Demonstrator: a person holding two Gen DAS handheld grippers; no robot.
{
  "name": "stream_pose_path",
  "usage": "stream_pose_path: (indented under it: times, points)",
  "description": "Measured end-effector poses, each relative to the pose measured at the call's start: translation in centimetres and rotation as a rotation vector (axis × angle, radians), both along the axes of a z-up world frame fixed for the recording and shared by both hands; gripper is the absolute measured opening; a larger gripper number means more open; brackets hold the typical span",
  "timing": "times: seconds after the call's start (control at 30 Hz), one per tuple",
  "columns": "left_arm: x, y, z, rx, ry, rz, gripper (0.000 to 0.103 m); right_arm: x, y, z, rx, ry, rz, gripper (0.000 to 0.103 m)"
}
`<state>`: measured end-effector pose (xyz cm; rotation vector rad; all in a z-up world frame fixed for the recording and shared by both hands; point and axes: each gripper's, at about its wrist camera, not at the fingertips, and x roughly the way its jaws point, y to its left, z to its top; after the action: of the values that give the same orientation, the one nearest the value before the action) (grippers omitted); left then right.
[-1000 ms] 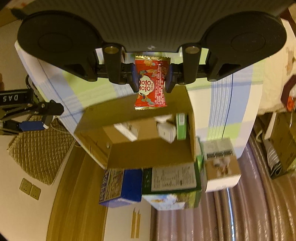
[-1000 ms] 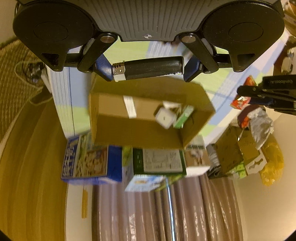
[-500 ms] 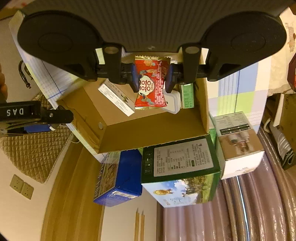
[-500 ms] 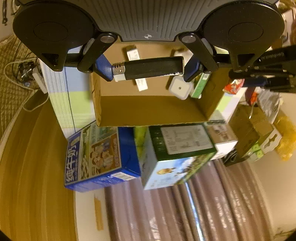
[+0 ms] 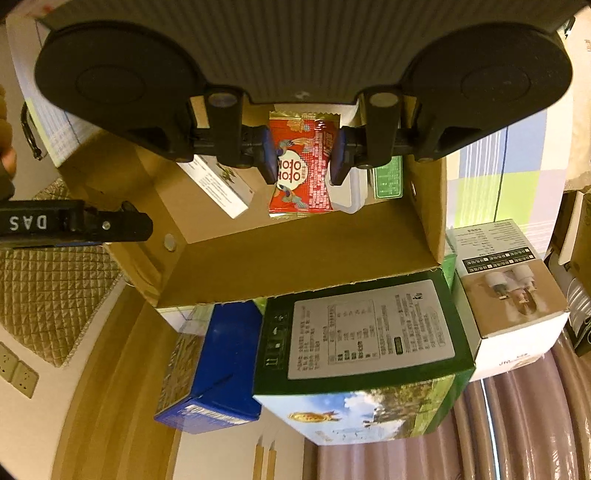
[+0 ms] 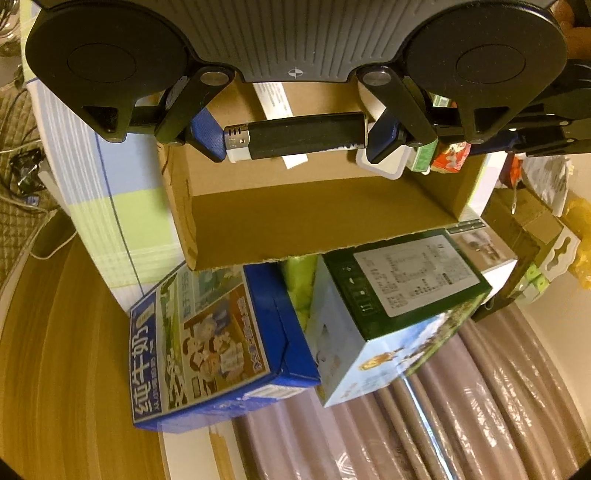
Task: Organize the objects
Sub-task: 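Open both grippers to drop the candy packet and lighter into the cardboard box, then move both open grippers back toward the remaining items on the table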
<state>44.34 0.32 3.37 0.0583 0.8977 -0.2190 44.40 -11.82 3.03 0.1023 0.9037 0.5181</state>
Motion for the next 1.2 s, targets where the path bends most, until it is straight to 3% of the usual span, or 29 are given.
stream_pose_path:
  times: [0.03,0.1,0.47,0.57,0.6,0.73,0.97,1.2]
  points:
    - [0.3,-0.1,-0.4,0.002,-0.006,0.003,0.026,0.1,0.1,-0.2,0.0,0.004,-0.001,0.079]
    - [0.7,-0.1,-0.9,0.003,-0.014,0.013,0.041,0.3,0.2,-0.7,0.0,0.008,-0.002,0.079]
    - [-0.5,1.1,-1.5,0.009,-0.013,0.028,0.043,0.3,1.2,-1.8,0.011,0.009,0.036,0.08]
    - [-0.9,1.4,-1.1,0.006,-0.021,0.03,0.051,0.2,0.7,-1.2,0.061,-0.018,0.026,0.093]
    - [-1.1,1.5,-1.0,0.009,-0.024,0.031,0.057,0.0,0.5,-1.0,0.07,-0.031,0.024,0.095]
    - [-2.2,2.0,-0.5,0.016,-0.034,0.035,0.062,-0.9,0.0,-0.1,0.043,-0.061,0.03,0.095]
    - [-6.6,3.1,1.2,0.007,-0.073,0.064,0.076,-4.7,-2.5,1.1,0.024,-0.06,0.019,0.098]
    - [-13.3,3.6,2.9,-0.017,-0.092,0.088,0.083,-11.7,-4.9,2.2,0.002,-0.053,0.015,0.1]
